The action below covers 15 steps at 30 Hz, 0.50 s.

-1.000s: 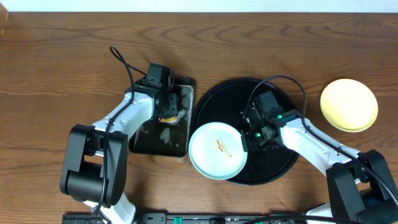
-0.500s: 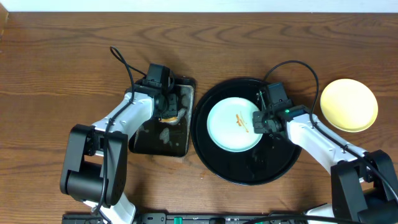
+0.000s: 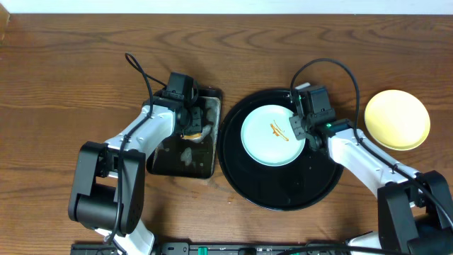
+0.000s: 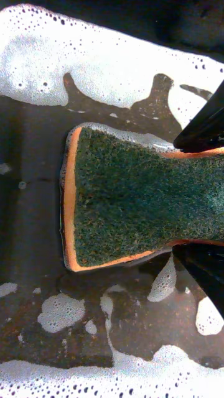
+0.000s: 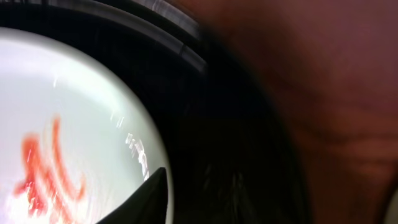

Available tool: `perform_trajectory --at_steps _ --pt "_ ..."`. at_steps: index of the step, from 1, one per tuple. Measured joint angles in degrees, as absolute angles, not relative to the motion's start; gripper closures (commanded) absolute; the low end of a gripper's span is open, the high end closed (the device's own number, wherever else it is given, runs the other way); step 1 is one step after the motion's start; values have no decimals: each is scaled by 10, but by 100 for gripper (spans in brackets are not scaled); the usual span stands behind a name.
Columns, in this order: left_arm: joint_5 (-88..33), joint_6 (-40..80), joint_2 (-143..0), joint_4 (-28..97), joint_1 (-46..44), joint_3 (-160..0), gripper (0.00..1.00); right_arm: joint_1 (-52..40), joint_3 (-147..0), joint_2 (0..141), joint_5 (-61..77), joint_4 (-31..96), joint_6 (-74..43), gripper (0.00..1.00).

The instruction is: Clean dirty plates on tray and stack at the side

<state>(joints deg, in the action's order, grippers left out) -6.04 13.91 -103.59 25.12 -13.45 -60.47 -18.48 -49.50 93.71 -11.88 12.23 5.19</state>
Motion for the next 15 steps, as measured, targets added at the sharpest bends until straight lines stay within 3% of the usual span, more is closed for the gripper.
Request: perform_trajectory --at_steps 4,15 --pt "-60 139 -1036 251 -135 -605 51 -186 -496 937 -109 112 62 61" --pt "-61 139 -1036 252 -135 -605 51 -247 -497 896 174 193 128 49"
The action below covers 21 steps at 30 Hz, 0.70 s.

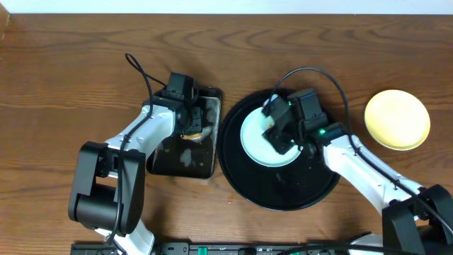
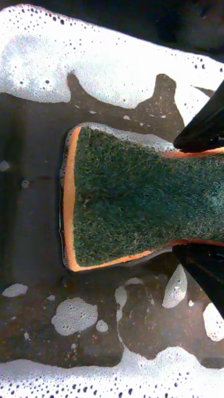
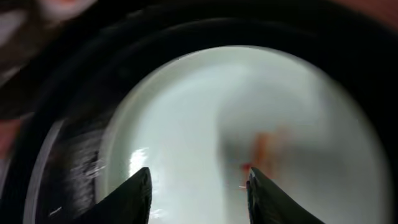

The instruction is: Clean dirty plates on tray and stack at the side

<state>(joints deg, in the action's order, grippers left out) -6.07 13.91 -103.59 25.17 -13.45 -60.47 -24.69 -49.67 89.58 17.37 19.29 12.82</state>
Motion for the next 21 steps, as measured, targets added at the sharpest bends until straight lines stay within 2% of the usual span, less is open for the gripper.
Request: perform_trajectory --at_steps 9,15,19,21 --pt "-60 139 -1036 252 -135 -605 51 -317 -497 896 212 262 173 49" --pt "-60 139 -1036 252 -135 -605 51 -362 -497 919 162 264 176 50" --pt "-60 139 -1036 252 -135 -605 51 -369 -497 938 123 263 176 55" --pt "-60 139 -1036 252 -135 -605 51 -371 -497 948 114 261 174 63"
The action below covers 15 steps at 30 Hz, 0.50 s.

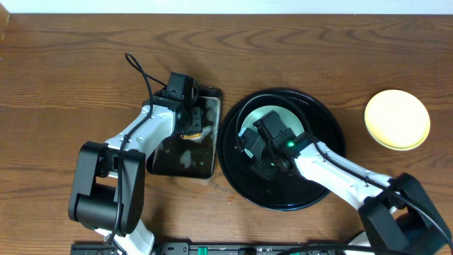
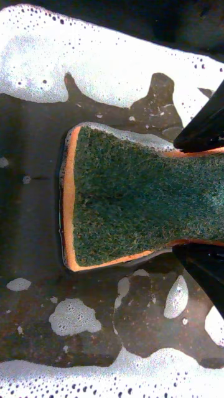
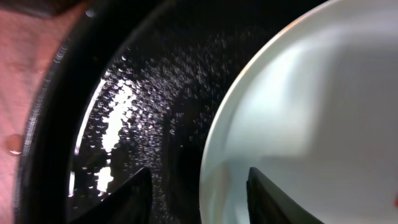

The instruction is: Clean dirty plates on tray and stack at the side

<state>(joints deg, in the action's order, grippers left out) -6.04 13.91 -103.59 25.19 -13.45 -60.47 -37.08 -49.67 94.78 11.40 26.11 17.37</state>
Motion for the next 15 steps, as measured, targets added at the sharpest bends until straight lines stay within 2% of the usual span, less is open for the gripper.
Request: perform_trajectory --at_steps 5,11,15 --pt "-60 139 -1036 252 -135 -605 51 -372 -498 970 101 256 168 82" --pt "-60 139 -1036 252 -135 -605 51 -373 -499 970 82 251 141 92" --pt "-60 139 -1036 252 -135 -605 51 -373 -501 970 75 241 126 95"
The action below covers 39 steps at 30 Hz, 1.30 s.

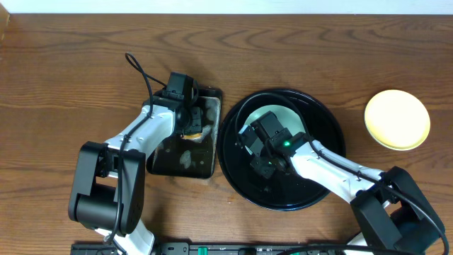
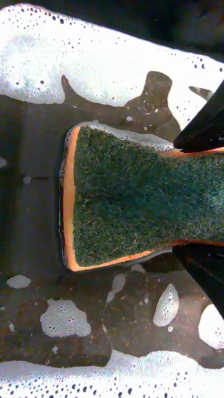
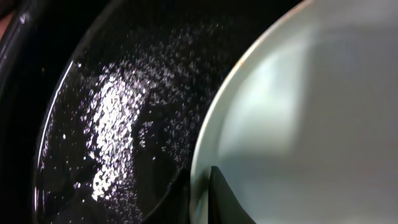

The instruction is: Clean dirty plates on tray and stack at the side

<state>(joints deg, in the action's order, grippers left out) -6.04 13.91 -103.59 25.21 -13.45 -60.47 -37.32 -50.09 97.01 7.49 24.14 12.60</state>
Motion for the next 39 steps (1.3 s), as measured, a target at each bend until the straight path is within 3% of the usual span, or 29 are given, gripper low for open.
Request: perform_trajectory --at_steps 10,17,25,30,36,37,39 --pt "-60 139 -1036 255 -135 -605 51 -373 -538 971 64 243 71 99" --pt "-60 139 -1036 255 -135 -605 51 -373 -543 971 66 346 134 99" --pt "-60 139 -1036 255 -135 -605 51 -373 -543 971 27 354 138 95" --pt "-60 139 -1036 255 -135 -605 51 -373 -543 971 23 351 57 94" --pt "-60 139 -1036 255 -135 -605 51 -373 -551 957 26 353 -84 88" --pt "-60 139 -1036 255 -135 -605 51 -373 -557 947 26 351 -110 83" --pt "-60 139 -1036 255 -135 -605 51 -373 -567 927 26 335 -158 87"
